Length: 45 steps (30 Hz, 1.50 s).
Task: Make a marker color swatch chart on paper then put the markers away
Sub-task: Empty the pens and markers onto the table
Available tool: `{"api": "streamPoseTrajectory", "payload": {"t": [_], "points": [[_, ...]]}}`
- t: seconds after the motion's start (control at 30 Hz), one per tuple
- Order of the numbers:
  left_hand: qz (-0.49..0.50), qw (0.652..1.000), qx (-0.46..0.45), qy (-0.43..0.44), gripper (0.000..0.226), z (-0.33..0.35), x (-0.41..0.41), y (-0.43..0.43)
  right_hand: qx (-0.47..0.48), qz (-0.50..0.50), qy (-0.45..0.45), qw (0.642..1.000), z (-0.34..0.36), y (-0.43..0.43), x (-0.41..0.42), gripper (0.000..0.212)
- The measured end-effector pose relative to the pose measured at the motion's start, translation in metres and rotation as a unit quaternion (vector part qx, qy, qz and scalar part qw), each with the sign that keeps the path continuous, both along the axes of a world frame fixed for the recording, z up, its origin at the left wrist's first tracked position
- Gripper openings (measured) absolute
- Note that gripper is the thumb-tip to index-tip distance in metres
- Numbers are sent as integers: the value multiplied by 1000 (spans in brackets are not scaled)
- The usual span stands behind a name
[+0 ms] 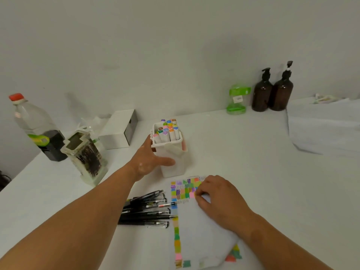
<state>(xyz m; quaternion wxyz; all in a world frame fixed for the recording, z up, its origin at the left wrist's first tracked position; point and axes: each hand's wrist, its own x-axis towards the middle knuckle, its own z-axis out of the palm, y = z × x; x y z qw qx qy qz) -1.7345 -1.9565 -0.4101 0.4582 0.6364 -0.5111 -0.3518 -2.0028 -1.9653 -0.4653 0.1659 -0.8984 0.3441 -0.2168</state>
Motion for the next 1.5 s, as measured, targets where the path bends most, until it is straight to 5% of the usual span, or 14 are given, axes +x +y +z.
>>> {"api": "streamPoseTrajectory", "payload": {"t": [0.4, 0.6, 0.77, 0.93, 1.07, 1.17, 1.27, 1.37, 1.5], "points": [[54, 996, -59, 37, 99, 48, 27, 151, 1, -10, -147, 989, 28, 33, 5, 12], [78, 993, -71, 48, 83, 27, 12, 217, 266, 145, -242, 922, 72, 119, 56, 46], [103, 985, -109, 87, 82, 6, -8, 247, 236, 144, -295, 914, 64, 164, 79, 39], [140, 987, -78, -13, 100, 17, -5, 262, 256, 176, -246, 918, 42, 182, 86, 59], [91, 977, -6, -190, 107, 37, 10, 268, 313, 164, -199, 914, 31, 170, 83, 47], [31, 896, 47, -441, 124, 49, 19, 267, 309, 91, -174, 931, 21, 153, 80, 52], [-38, 766, 101, -634, 129, 55, 19, 262, 270, 60, -103, 956, 13, 143, 78, 91], [-95, 667, 154, -722, 128, 56, 11, 252, 224, 103, -44, 968, 8, 146, 84, 128], [-139, 601, 119, -778, 128, 58, -10, 236, 185, 142, -51, 971, 2, 152, 90, 137]]}}
